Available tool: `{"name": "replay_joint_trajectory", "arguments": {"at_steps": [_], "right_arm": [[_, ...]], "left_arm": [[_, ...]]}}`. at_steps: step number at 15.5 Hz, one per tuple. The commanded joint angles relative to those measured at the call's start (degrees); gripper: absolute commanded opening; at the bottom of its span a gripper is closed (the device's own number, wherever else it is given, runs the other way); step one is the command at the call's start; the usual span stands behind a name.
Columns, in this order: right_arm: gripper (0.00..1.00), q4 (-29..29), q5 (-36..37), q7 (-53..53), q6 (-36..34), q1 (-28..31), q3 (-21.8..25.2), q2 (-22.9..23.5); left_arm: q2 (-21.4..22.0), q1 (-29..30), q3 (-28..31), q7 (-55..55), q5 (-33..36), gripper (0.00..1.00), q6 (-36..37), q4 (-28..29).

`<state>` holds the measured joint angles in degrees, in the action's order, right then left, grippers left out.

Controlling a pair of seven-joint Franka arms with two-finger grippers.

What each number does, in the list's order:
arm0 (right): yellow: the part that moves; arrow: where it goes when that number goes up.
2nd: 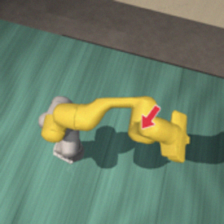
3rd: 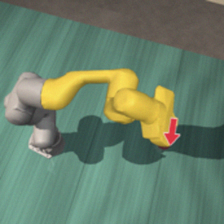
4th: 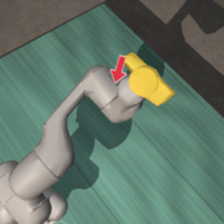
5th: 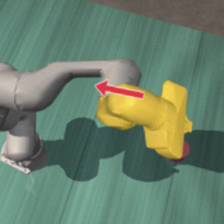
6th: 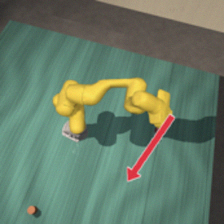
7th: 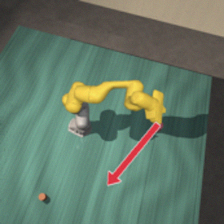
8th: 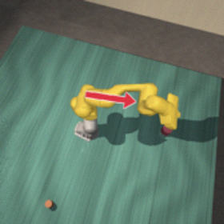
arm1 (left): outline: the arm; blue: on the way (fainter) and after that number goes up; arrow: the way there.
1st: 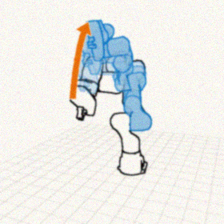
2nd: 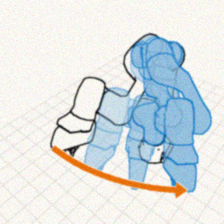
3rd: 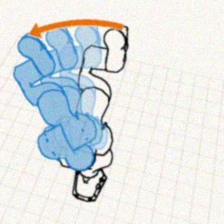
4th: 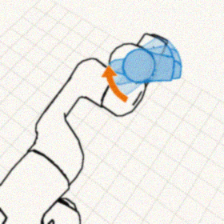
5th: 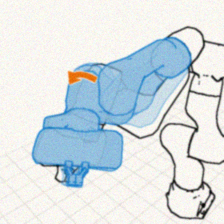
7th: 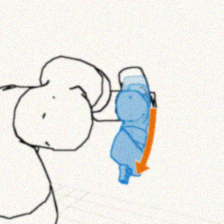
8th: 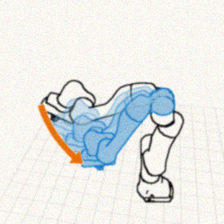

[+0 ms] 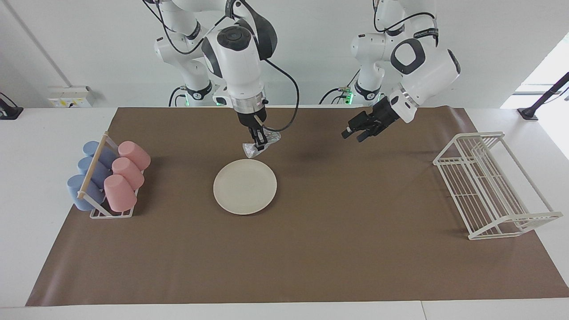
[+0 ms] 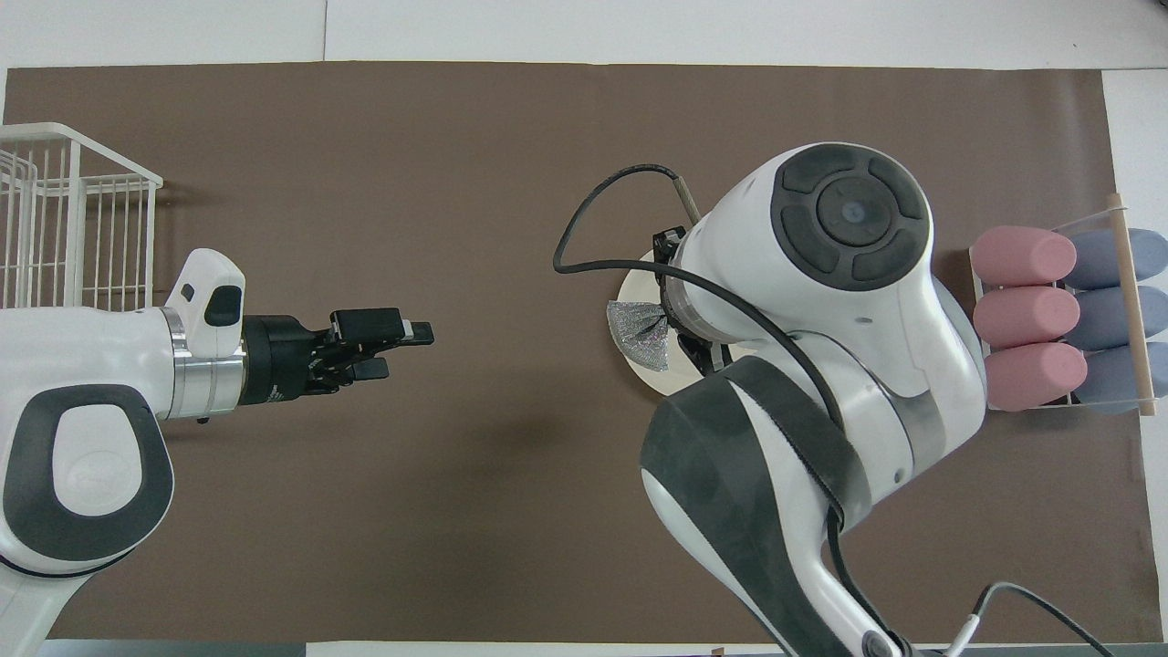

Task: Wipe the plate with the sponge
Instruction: 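Bring the pouch to the left gripper and grasp it there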

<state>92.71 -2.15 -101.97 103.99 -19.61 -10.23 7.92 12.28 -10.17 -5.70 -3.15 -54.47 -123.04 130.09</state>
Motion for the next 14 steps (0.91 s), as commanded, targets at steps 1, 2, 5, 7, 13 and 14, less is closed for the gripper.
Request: {"name": "replay_joint_trajectory", "arguments": {"at_steps": [1,2,5,7,13,14], "right_arm": [[0.00,-5.34,-0.05,-6.21,-6.07,-1.83,-0.58,0.43],[0.00,-5.26,-0.31,-8.66,-6.08,-2.01,-0.58,0.25],[0.00,-5.52,-4.86,-12.90,-4.94,-2.01,-1.02,0.42],[0.00,-5.52,-5.50,-14.57,-4.59,-2.10,-1.11,0.42],[0.00,-5.43,-4.18,-15.72,-3.45,-3.42,-1.02,0.42],[0.00,-5.34,-4.09,-15.72,-3.27,-3.42,-1.02,0.42]], "left_arm": [[1.69,-0.73,0.43,5.77,-11.66,1.00,0.34,0.95],[1.78,-0.73,0.43,7.44,-13.45,1.00,0.52,1.04],[3.45,0.06,0.78,14.99,-19.32,1.00,5.51,2.36],[4.24,1.55,0.87,16.68,-24.61,1.00,7.89,2.89],[4.16,-5.81,0.34,17.48,-31.48,1.00,3.27,2.62],[3.98,-8.00,0.34,17.48,-32.44,1.00,1.76,2.45]]}}
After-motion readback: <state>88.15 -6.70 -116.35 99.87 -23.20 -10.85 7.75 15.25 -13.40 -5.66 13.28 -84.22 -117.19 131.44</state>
